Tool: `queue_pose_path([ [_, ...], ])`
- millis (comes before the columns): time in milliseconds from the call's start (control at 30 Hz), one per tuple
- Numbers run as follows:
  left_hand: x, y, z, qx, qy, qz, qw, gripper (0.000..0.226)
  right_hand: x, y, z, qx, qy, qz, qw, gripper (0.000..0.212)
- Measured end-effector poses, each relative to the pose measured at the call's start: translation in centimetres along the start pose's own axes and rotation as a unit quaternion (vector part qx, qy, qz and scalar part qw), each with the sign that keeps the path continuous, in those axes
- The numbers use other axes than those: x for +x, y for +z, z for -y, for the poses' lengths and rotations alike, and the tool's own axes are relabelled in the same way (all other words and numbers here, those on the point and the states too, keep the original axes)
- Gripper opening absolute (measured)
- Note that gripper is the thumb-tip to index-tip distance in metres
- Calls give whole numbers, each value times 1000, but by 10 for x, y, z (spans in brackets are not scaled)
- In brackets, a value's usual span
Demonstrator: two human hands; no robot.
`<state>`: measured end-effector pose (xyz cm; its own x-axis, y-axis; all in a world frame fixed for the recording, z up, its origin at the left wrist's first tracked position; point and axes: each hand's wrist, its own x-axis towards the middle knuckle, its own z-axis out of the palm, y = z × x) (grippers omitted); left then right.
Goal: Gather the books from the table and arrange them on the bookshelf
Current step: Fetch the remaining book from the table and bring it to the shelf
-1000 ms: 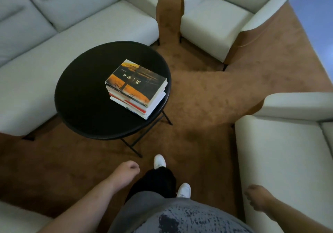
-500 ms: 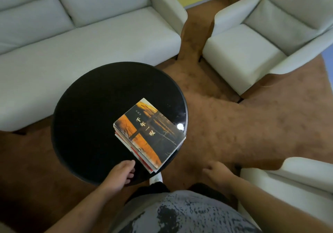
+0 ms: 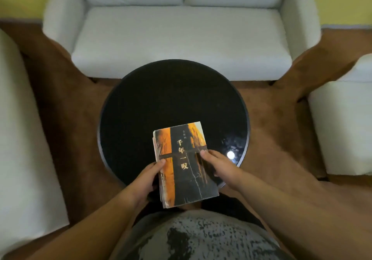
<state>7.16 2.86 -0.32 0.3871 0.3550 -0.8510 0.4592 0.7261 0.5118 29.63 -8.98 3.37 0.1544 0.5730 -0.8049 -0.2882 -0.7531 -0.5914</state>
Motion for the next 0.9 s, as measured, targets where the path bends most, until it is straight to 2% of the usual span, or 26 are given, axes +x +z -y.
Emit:
queue_pose_path([
  [100, -5, 17, 2, -60, 2, -35, 998, 72, 11, -4, 4, 24, 47, 65, 997, 46],
  [167, -1, 26, 5, -95, -7, -61, 994, 55, 17, -3, 2, 2, 57, 90, 994, 47],
  [233, -4, 37, 9, -126, -9, -67, 990, 47, 19, -2, -2, 28, 79, 99, 992, 55],
  [300, -6, 47, 23, -144, 13, -75, 987, 56, 24, -9, -9, 42, 93, 108, 989, 68],
  [400, -12, 65, 50, -193, 53, -66, 978, 85, 25, -24, -19, 44, 112, 133, 984, 59],
  [500, -19, 82, 79, -231, 85, -67, 967, 74, 20, -32, -28, 42, 122, 153, 980, 59],
  [633, -23, 93, 101, -283, 80, -92, 951, 84, 23, -28, -31, 12, 146, 160, 976, 78],
  [767, -28, 92, 100, -305, 81, -94, 944, 88, 21, -23, -17, 25, 171, 143, 975, 54],
  [900, -30, 88, 106, -331, 86, -98, 935, 67, 18, -17, -15, -31, 157, 153, 975, 57],
])
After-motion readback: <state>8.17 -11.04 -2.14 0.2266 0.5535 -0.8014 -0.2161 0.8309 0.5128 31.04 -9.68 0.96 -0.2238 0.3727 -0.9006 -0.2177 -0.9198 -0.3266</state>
